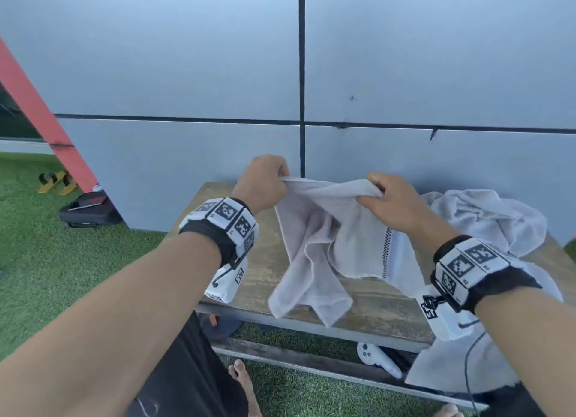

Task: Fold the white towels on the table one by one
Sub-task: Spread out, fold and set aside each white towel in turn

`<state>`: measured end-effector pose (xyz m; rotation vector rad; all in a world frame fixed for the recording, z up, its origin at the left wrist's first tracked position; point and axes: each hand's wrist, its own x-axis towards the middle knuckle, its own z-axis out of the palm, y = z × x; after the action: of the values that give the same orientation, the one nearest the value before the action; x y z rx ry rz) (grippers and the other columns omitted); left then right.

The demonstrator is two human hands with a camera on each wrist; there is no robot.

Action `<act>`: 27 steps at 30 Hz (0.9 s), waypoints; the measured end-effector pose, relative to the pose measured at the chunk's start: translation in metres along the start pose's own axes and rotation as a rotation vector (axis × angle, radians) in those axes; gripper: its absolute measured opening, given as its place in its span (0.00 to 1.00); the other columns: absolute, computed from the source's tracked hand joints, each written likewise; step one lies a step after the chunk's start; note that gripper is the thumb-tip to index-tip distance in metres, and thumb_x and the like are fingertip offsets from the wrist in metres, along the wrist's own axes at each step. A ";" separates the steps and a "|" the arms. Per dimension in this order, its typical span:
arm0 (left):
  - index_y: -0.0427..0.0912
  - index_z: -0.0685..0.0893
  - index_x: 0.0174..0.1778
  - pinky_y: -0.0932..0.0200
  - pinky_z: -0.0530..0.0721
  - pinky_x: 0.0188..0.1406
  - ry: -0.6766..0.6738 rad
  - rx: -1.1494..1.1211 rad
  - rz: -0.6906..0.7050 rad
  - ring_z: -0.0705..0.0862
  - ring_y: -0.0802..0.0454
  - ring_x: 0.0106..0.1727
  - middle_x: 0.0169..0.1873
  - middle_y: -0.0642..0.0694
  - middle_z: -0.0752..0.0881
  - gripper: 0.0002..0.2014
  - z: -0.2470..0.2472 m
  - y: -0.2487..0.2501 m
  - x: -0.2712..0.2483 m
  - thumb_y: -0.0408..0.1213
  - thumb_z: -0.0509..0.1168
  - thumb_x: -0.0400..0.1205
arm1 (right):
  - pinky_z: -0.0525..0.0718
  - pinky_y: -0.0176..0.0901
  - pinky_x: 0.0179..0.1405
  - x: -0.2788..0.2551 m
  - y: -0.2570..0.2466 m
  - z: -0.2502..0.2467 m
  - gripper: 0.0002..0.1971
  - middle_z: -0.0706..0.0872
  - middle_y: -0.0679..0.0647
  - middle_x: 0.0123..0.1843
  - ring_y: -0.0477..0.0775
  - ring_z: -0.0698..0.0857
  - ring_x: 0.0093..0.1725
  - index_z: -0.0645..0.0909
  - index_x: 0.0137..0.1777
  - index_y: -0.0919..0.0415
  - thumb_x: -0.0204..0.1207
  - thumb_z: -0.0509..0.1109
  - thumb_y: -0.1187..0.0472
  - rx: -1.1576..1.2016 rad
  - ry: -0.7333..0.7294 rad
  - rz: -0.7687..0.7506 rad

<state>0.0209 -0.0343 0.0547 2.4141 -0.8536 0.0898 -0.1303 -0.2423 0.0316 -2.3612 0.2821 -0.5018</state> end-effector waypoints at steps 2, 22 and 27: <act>0.42 0.87 0.41 0.59 0.75 0.40 0.073 0.010 -0.038 0.84 0.43 0.45 0.40 0.46 0.85 0.10 -0.007 -0.005 0.002 0.26 0.61 0.74 | 0.65 0.33 0.25 0.000 0.002 -0.009 0.14 0.70 0.49 0.29 0.44 0.66 0.25 0.70 0.36 0.63 0.76 0.73 0.65 0.006 0.039 -0.009; 0.44 0.82 0.58 0.57 0.80 0.42 -0.104 -0.081 -0.185 0.84 0.44 0.51 0.56 0.42 0.84 0.11 -0.014 0.018 -0.022 0.33 0.64 0.80 | 0.67 0.43 0.44 -0.014 0.006 -0.025 0.16 0.81 0.51 0.51 0.57 0.78 0.51 0.77 0.55 0.55 0.71 0.78 0.64 -0.124 0.129 0.159; 0.52 0.76 0.72 0.65 0.77 0.49 -0.343 -0.322 0.102 0.83 0.54 0.56 0.65 0.50 0.78 0.25 0.017 0.067 -0.037 0.41 0.74 0.79 | 0.78 0.39 0.38 -0.022 -0.019 -0.013 0.23 0.90 0.54 0.45 0.52 0.84 0.39 0.78 0.62 0.51 0.70 0.77 0.71 0.089 0.038 -0.052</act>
<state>-0.0502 -0.0648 0.0647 2.1104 -1.0527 -0.4041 -0.1542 -0.2287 0.0473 -2.2797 0.2122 -0.5723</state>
